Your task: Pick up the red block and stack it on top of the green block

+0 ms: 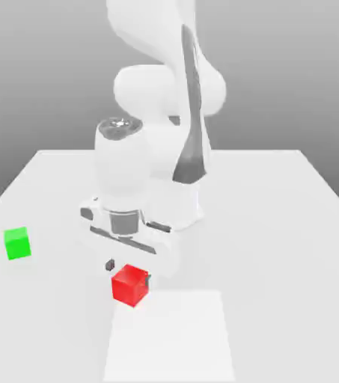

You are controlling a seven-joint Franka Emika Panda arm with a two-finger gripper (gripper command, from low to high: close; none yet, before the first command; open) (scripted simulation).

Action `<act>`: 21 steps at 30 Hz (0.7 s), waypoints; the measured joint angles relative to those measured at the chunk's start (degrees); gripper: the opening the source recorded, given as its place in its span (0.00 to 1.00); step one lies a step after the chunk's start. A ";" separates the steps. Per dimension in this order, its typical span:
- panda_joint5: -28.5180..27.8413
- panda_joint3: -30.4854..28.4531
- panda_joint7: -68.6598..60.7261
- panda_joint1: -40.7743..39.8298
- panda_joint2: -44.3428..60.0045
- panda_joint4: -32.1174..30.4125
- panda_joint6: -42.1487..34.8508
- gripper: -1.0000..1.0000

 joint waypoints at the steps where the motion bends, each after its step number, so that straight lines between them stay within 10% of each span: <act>1: 0.00 0.00 0.00 0.00 0.00 0.00 0.00 0.00; 21: -2.59 -4.69 11.29 -9.48 -16.60 0.31 -16.85 0.00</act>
